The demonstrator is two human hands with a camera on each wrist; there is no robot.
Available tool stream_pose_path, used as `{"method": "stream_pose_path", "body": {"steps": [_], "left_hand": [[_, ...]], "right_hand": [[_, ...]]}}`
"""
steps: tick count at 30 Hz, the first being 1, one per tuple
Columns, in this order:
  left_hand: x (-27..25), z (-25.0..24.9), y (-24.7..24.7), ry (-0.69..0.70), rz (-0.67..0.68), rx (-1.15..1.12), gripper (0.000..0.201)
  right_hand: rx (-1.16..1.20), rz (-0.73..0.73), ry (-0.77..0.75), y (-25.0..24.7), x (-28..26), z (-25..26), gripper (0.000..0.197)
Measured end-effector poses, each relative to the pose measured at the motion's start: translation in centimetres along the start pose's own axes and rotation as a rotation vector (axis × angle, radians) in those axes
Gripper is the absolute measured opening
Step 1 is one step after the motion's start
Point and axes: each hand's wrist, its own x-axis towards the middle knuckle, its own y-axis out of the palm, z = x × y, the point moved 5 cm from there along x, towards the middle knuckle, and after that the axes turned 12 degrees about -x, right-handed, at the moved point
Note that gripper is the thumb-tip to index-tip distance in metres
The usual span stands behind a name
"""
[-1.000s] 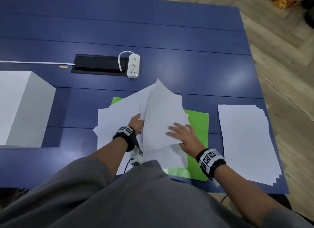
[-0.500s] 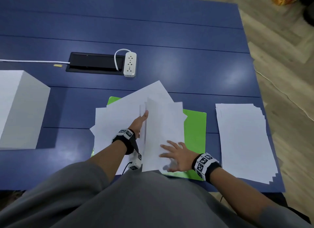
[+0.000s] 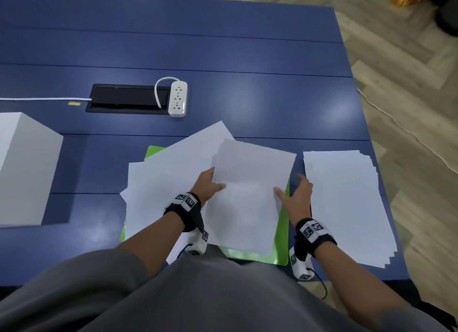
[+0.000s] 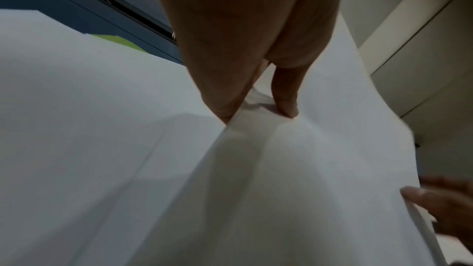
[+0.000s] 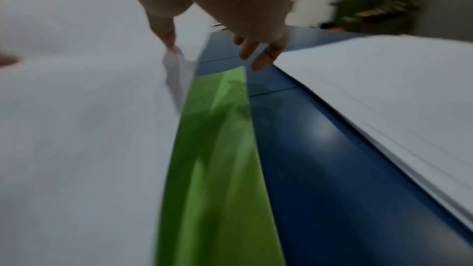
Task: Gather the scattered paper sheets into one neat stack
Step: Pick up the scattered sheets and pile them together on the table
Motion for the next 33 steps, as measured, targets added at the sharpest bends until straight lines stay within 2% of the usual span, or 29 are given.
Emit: {"method": "stream_pose_path", "body": {"steps": [1, 3, 5, 7, 10, 13, 16, 17, 19, 22, 23, 25, 27, 29, 31, 33], "left_hand": [[0.2, 0.0, 0.7, -0.014, -0.003, -0.045, 0.044], [0.7, 0.0, 2.5, -0.034, 0.007, -0.133, 0.046], [1.3, 0.1, 4.8, -0.055, 0.019, -0.212, 0.053], [2.1, 1.0, 7.5, -0.096, 0.025, -0.226, 0.061], [2.8, 2.5, 12.2, -0.171, 0.069, -0.068, 0.064], [3.7, 4.0, 17.0, -0.243, 0.149, 0.147, 0.039], [4.2, 5.4, 21.1, -0.317, 0.211, 0.219, 0.018], [4.4, 6.0, 21.9, -0.338, 0.206, 0.242, 0.018], [4.8, 6.4, 23.3, -0.336, 0.191, 0.316, 0.024], [5.6, 6.6, 24.8, -0.255, 0.182, 0.503, 0.016], [6.0, 6.9, 25.3, -0.239, 0.173, 0.491, 0.017], [6.0, 7.0, 26.4, -0.203, 0.149, 0.397, 0.037], [5.7, 6.7, 27.6, -0.138, 0.203, 0.423, 0.058], [5.2, 6.4, 28.6, -0.092, 0.322, 0.612, 0.061], [4.8, 6.6, 29.3, -0.085, 0.435, 0.841, 0.056], [4.3, 7.2, 29.4, -0.102, 0.500, 0.970, 0.054]], "right_hand": [[0.176, 0.050, 0.079, -0.6, 0.2, -0.6, 0.069], [0.419, 0.168, 0.170, -1.7, 0.3, -1.6, 0.048], [0.443, 0.223, 0.133, -3.6, 0.4, -2.0, 0.016], [0.350, 0.212, 0.111, -5.2, 1.3, -3.5, 0.010], [0.205, 0.113, 0.204, -7.4, 3.7, -8.3, 0.018], [0.136, -0.001, 0.290, -10.2, 5.3, -12.3, 0.020], [0.055, -0.070, 0.332, -12.5, 6.1, -15.1, 0.021], [0.008, -0.084, 0.336, -13.1, 6.1, -15.4, 0.025], [-0.105, -0.116, 0.341, -13.9, 6.2, -16.1, 0.032], [-0.163, -0.159, 0.381, -14.6, 5.9, -16.0, 0.038], [-0.173, -0.172, 0.401, -14.8, 6.0, -16.1, 0.040], [-0.180, -0.201, 0.419, -15.0, 6.2, -16.6, 0.045], [-0.215, -0.234, 0.406, -15.2, 6.4, -17.0, 0.049], [-0.309, -0.238, 0.396, -15.2, 6.5, -17.2, 0.062], [-0.447, -0.185, 0.432, -14.9, 6.4, -17.2, 0.079], [-0.619, -0.134, 0.453, -14.5, 6.0, -16.9, 0.089]]}}
